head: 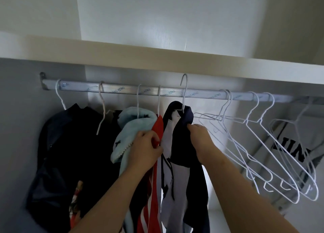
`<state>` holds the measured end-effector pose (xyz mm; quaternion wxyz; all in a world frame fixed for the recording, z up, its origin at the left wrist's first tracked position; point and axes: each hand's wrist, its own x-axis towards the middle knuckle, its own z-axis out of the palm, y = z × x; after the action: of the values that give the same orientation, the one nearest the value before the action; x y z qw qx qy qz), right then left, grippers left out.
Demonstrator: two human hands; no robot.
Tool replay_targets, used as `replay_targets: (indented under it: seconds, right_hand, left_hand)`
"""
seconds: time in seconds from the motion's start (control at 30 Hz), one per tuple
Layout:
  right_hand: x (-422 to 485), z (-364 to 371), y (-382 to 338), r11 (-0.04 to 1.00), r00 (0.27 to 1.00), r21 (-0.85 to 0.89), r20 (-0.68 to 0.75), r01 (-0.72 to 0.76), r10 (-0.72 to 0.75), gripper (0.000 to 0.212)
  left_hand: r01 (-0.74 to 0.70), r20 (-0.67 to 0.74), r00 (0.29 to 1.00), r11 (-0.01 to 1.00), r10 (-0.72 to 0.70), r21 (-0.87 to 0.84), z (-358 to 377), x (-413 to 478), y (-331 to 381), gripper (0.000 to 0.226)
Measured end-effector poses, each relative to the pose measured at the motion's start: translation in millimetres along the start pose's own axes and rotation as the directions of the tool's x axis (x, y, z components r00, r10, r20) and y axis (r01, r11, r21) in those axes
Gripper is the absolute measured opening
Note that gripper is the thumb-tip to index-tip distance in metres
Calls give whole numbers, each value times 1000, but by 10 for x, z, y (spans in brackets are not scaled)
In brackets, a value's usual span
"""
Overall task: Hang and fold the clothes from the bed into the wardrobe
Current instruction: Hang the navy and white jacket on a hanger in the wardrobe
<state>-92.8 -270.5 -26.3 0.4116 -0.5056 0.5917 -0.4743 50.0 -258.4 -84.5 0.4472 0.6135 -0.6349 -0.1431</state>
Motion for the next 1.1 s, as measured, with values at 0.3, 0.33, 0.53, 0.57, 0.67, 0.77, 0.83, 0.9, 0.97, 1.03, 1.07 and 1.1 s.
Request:
replay_targets:
  seconds: [0.3,0.33,0.53,0.57,0.67,0.77,0.83,0.9,0.97,1.03,1.07,1.1]
  right_hand:
    - [67,141,274,993,997,82,20,-80,78,26]
    - [68,146,282,994,997,76,19,-76,75,26]
    - [31,234,414,999,1000,-31,-25,18,-18,24]
    - [3,241,438,998,999,-55,-28,40,-42,23]
    - [-111,246,535,995,997,-69,-25,69,-71,19]
    - [-227,214,660,992,997,-104,-24,70,-73,18]
    - [-313,180,743,988,997,-136,-19,77,-80,19]
    - [-412,122,825,987,997,-146,0,74,-75,20]
    - [-515,64,894,986,998,-158,30,52,-48,16]
    - [-653,-27,977,986,998,-165,51,31,-23,10]
    - [-724,-71,1020,986,998,-167,60,24,-14,8]
    - [-804,-125,1066,986,998,-169,68,18,-7,8]
  left_hand:
    - [-2,-13,1000,996,1,-91,55,27,-68,17]
    - [0,-18,1000,994,-2,-109,65,28,-68,17]
    - [43,-35,998,976,-51,-215,118,2,-68,23]
    - [51,-35,997,970,-61,-238,119,-11,-55,23]
    - [59,-51,996,965,-75,-256,107,-75,-30,26]
    - [64,-63,995,967,-82,-246,105,-163,-16,29]
    - [78,-47,995,967,-92,-242,119,-227,-9,29]
    - [96,-39,993,968,-108,-231,139,-331,13,27]
    - [102,-43,993,971,-114,-216,154,-459,16,26]
    - [96,-41,994,976,-106,-194,171,-641,43,24]
    - [92,-42,994,980,-101,-178,176,-731,59,23]
    - [91,-45,994,982,-100,-165,183,-825,80,21]
